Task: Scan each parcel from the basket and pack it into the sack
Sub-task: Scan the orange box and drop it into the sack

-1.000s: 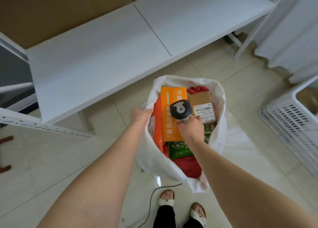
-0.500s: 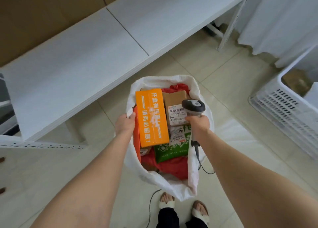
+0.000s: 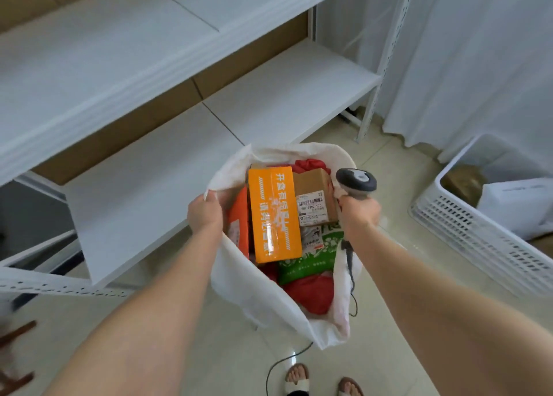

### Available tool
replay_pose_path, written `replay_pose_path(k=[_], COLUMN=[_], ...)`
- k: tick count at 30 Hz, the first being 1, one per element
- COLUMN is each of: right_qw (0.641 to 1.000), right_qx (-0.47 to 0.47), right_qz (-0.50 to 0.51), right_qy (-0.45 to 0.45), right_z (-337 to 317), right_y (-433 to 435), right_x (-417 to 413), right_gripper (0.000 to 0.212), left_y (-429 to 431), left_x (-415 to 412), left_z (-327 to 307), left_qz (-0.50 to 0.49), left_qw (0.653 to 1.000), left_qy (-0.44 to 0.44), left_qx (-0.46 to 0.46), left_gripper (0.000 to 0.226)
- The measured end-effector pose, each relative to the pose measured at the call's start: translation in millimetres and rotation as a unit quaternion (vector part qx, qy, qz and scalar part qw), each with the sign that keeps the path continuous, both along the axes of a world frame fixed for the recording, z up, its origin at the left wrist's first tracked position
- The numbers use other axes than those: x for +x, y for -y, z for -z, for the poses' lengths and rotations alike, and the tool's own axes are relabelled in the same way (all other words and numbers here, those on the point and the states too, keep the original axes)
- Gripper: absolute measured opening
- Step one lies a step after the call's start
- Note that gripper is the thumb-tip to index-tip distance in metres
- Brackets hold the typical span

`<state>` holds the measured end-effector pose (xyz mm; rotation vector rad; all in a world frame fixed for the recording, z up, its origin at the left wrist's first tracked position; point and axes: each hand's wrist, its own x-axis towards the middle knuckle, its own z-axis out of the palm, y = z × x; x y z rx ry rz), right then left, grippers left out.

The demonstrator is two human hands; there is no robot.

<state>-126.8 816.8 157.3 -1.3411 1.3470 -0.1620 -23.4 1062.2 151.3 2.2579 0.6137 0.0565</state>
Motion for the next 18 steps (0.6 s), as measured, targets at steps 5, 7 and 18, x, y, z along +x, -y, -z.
replay_pose_path(k=[5,7,18], right_qw=[0.998,0.997,0.99], right_qx=[-0.061,-0.07,-0.037], right_qz=[0.035,0.009,-0.065], right_qy=[0.0,-0.035,-0.115], right_z=[-14,-7,48], right_y=[10,8,-9], right_x=[1,-5,-18], right_gripper=[0.015,0.015,0.015], left_y=[-8,-6,2], left_x=[19,12,-1], left_z=[-14,0,64], left_qz=[-0.047,-0.022,0.049], left_qw=[0.998,1.0,0.993], left_qy=[0.032,-0.014,-0.102], left_qx=[-0.022,-0.018,0.024], left_gripper=[0.036,0.034,0.033])
